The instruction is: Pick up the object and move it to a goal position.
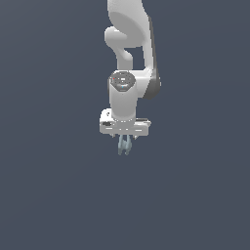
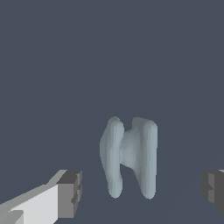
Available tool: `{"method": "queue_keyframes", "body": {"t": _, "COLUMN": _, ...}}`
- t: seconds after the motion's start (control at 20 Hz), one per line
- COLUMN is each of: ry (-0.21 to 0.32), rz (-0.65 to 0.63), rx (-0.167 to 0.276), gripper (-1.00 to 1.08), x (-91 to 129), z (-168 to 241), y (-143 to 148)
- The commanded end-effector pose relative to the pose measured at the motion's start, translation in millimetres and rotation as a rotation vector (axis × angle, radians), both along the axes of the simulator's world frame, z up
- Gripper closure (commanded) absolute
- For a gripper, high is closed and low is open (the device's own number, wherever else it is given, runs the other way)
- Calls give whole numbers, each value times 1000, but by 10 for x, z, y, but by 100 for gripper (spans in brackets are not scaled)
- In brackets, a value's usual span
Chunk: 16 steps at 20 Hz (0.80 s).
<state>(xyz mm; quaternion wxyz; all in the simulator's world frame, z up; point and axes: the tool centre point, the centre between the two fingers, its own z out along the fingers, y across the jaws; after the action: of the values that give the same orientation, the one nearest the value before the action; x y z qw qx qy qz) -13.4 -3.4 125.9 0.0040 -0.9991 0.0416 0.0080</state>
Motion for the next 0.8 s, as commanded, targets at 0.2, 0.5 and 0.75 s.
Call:
{"method": "queue_keyframes", "body": {"t": 0.2, "ry": -14, "rz": -23, "rx": -8, "gripper": -92, "x": -28, "z": -162, "y": 49}}
{"method": "queue_keyframes", "body": {"t": 0.5, "ry": -14, "rz": -23, "rx": -8, "gripper": -92, "x": -32, "z": -186, "y": 53}}
{"method": "queue_keyframes", "body": {"t": 0.75, "ry": -14, "rz": -24, "rx": -9, "gripper": -92, "x": -38, "z": -341, "y": 53}}
